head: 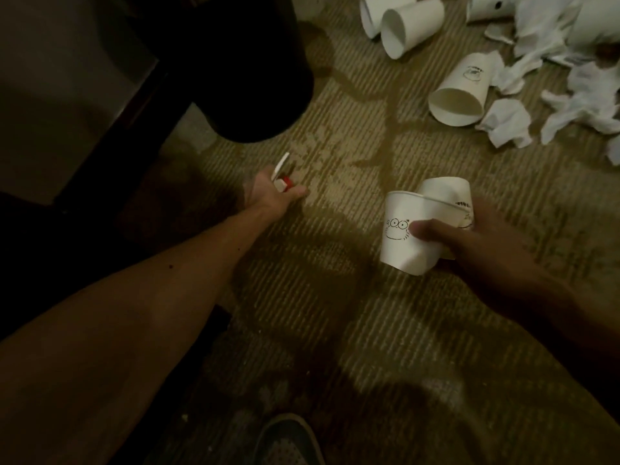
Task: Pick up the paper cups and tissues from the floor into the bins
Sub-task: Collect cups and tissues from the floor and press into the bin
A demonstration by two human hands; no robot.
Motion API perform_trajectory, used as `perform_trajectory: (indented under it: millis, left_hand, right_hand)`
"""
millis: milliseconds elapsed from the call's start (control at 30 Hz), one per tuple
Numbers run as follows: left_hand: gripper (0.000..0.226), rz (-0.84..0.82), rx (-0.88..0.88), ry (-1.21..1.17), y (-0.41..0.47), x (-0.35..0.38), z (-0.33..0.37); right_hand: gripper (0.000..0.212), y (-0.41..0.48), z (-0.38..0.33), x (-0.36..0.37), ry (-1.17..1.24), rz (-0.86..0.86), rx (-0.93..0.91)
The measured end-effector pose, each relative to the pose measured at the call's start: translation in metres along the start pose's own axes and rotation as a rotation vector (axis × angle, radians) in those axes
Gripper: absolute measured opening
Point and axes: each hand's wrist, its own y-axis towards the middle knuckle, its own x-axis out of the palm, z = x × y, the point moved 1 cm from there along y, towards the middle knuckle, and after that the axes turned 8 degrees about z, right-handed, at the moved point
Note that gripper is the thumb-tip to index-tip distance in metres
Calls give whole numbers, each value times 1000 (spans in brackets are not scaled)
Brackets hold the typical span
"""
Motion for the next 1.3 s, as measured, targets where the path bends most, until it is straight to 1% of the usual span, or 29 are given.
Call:
perform_trajectory:
  millis: [133, 267, 400, 533, 633, 667, 700, 767, 833, 967, 1000, 1067, 1167, 1233, 1300]
  left_hand:
    - [45, -30, 74, 85, 1, 0, -11]
    - [41, -102, 19, 32, -10, 0, -4]
    - [37, -289, -15, -176, -43, 11, 10]
    - [16, -463, -142, -424, -86, 14, 28]
    - [20, -526, -227, -639, -113, 3, 52]
    - [27, -549, -241, -702, -119, -2, 60]
    - [37, -550, -263, -755, -125, -9, 68]
    - [50, -510, -293, -841, -128, -26, 83]
    - [57, -495, -246, -909, -127, -46, 98]
    - [69, -434, -43, -845, -110, -87, 130]
    - [75, -389, -1, -860, -102, -97, 137]
    - [86, -245, 51, -939, -80, -119, 152]
    - [100, -40, 30, -1082, -42, -152, 174]
    - [98, 98, 17, -1146, -21, -168, 184]
    - [86, 252, 70, -1152, -2, -180, 192]
  right_hand:
    - [62, 0, 3, 8, -1, -34, 30]
    - [55, -1, 2, 17, 5, -61, 24]
    - [45, -6, 1, 22, 14, -71, 9]
    - [47, -13, -3, 21, 6, -54, 1]
    - [40, -20, -10, 21, -14, -62, -25]
    - [40, -23, -14, 24, -10, -59, -33]
    - [46, -26, -19, 26, 0, -35, -41]
    - [62, -30, -34, 32, -9, 57, -75]
    - [62, -33, -55, 37, -70, 106, -170]
    - [65, -33, -134, 53, -284, 32, -402]
    - [67, -33, -159, 61, -348, 25, -474]
    - [70, -30, -204, 84, -435, 54, -602]
    - [58, -18, -244, 130, -390, 65, -731]
    - [53, -6, -252, 159, -330, 61, -741]
    - [54, 6, -255, 181, -258, 71, -725]
